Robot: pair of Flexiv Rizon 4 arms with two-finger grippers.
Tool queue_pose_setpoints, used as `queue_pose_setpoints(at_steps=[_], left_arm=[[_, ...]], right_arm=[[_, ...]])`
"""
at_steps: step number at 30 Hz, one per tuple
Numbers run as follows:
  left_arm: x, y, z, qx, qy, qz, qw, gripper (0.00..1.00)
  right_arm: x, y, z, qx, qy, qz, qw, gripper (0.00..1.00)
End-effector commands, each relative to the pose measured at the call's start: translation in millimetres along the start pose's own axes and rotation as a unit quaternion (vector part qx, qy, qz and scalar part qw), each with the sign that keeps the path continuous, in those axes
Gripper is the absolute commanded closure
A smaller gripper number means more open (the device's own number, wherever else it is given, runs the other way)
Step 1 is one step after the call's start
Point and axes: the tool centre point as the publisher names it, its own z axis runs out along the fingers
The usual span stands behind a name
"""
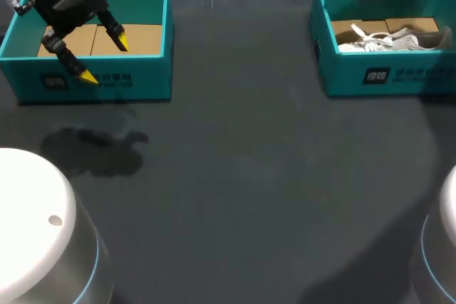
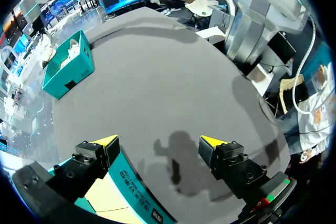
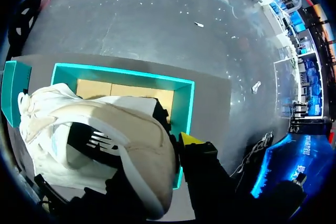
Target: Take the shoe out of the shoebox, open the shoe tongue, remove and reinsert the insole, then place the shoe into the shoebox
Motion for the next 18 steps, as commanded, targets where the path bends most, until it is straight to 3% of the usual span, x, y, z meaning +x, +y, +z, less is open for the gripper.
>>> queue_pose_setpoints(at_steps=[1, 10, 18], left_arm=[[-0.5, 0.1, -0.3, -0.001, 0.001, 0.000, 1.000, 0.00], [-0.5, 0.1, -0.3, -0.001, 0.001, 0.000, 1.000, 0.00], [-0.5, 0.1, -0.3, -0.001, 0.001, 0.000, 1.000, 0.00]], right_arm=[[7.0, -14.5, -4.2, -0.041, -0.017, 0.002, 0.999, 1.00], [7.0, -14.5, -4.2, -0.041, -0.017, 0.002, 0.999, 1.00], [6.3, -13.4, 19.3, -0.017, -0.011, 0.047, 0.999, 1.00]])
